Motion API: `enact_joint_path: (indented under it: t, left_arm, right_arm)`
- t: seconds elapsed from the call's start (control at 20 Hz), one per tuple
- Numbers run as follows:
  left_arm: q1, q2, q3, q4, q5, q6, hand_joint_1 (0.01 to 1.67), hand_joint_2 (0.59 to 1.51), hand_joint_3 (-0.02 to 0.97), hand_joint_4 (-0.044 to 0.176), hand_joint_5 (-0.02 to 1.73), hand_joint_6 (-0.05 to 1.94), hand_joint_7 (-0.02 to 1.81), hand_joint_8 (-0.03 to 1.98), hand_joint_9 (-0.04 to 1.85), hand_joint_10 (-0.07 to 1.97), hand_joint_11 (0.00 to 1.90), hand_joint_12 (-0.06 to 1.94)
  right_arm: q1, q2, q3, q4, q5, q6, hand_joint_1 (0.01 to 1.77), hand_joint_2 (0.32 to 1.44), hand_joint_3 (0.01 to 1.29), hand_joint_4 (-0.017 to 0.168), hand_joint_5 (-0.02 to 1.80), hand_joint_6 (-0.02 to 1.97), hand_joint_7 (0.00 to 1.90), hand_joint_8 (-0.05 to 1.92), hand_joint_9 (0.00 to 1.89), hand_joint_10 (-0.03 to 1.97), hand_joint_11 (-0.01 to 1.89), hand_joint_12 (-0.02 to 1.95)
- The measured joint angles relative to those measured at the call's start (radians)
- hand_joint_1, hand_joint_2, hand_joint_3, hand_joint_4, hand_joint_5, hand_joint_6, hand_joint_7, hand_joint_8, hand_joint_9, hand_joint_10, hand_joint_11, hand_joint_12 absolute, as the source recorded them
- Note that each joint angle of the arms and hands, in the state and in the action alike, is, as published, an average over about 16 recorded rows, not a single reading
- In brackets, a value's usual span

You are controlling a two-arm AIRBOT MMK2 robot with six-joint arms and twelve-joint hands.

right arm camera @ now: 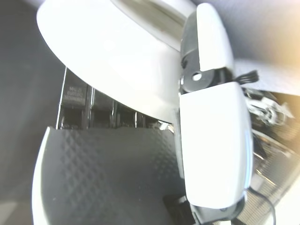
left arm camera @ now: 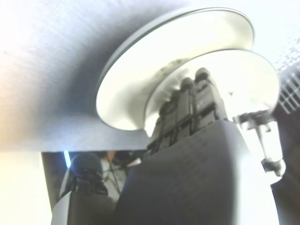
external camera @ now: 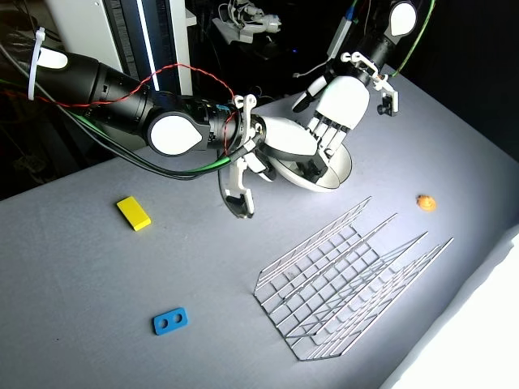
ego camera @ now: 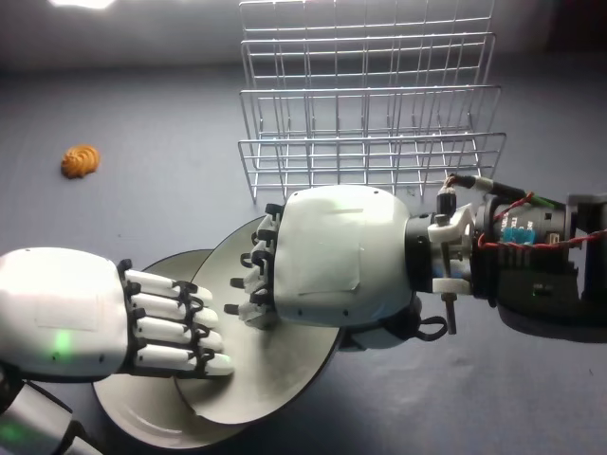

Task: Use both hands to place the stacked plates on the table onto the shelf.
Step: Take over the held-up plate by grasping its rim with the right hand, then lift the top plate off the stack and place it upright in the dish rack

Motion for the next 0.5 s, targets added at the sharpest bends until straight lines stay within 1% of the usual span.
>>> enact_joint_path:
  t: [0.25, 0.4, 0.5]
  left_arm:
    - [-0.035, 0.030, 0.016, -0.017, -0.013, 0.000, 0.02, 1.209, 0.016, 0.003, 0.04, 0.00, 0.05, 0.01, 0.03, 0.01, 0.03, 0.01]
    - [-0.055, 0.051, 0.030, -0.021, -0.022, 0.000, 0.02, 1.215, 0.016, 0.003, 0.05, 0.01, 0.06, 0.02, 0.04, 0.01, 0.03, 0.02]
    - [-0.066, 0.067, 0.043, -0.024, -0.024, -0.001, 0.02, 1.218, 0.016, 0.001, 0.06, 0.02, 0.06, 0.02, 0.04, 0.01, 0.03, 0.02]
  right_arm:
    - [-0.005, -0.003, -0.001, 0.000, 0.027, -0.003, 1.17, 0.98, 0.01, -0.006, 0.77, 0.63, 0.84, 0.71, 0.91, 0.89, 0.83, 1.29]
    - [-0.007, 0.000, -0.007, 0.002, 0.036, -0.003, 1.18, 0.96, 0.01, -0.005, 0.77, 0.76, 0.85, 0.88, 0.94, 1.07, 0.88, 1.30]
    - [-0.006, 0.004, -0.013, 0.007, 0.038, -0.002, 1.18, 0.96, 0.01, -0.004, 0.77, 0.80, 0.85, 0.95, 0.95, 1.14, 0.88, 1.32]
